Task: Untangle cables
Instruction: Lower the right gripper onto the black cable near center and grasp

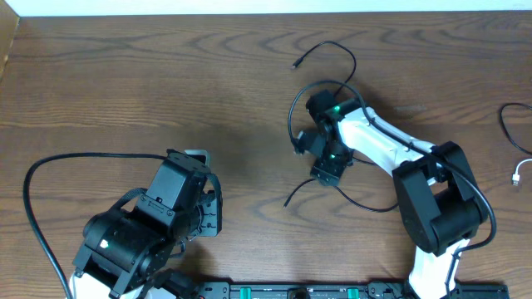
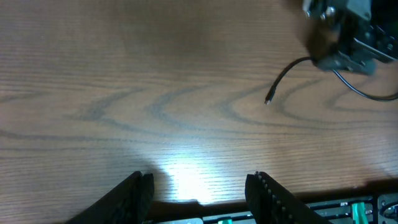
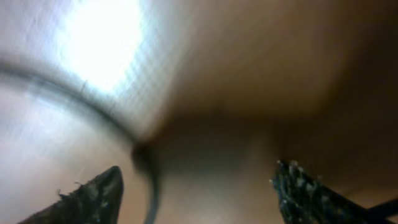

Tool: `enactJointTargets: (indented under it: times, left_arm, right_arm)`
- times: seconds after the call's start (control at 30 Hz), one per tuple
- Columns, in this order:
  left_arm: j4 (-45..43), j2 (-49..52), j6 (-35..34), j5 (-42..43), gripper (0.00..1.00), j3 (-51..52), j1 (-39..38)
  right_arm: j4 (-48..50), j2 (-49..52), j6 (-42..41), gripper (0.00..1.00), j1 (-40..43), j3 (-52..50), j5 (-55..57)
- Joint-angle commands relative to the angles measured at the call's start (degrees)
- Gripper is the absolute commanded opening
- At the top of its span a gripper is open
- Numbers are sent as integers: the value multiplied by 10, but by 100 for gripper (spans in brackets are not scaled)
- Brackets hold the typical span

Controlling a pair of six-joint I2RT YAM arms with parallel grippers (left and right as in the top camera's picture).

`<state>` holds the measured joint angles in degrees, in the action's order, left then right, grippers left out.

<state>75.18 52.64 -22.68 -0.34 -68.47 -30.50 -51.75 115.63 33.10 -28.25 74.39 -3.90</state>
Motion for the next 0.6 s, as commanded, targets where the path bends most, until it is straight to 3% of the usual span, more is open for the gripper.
enactJointTargets:
  times: [0.0,0.33,0.57]
  left_arm:
    - [2,-3,1,-8,53,4,-2]
    - [2,-3,1,-8,53,4,-2]
    - [2,-3,1,-8,54,4,-2]
  right_arm:
    - [61,92,-36,75,-3,-86,-26]
    - [128,92,-54,74,-3,-138,-27]
    - [63,91,-10,79,-9,-134,-26]
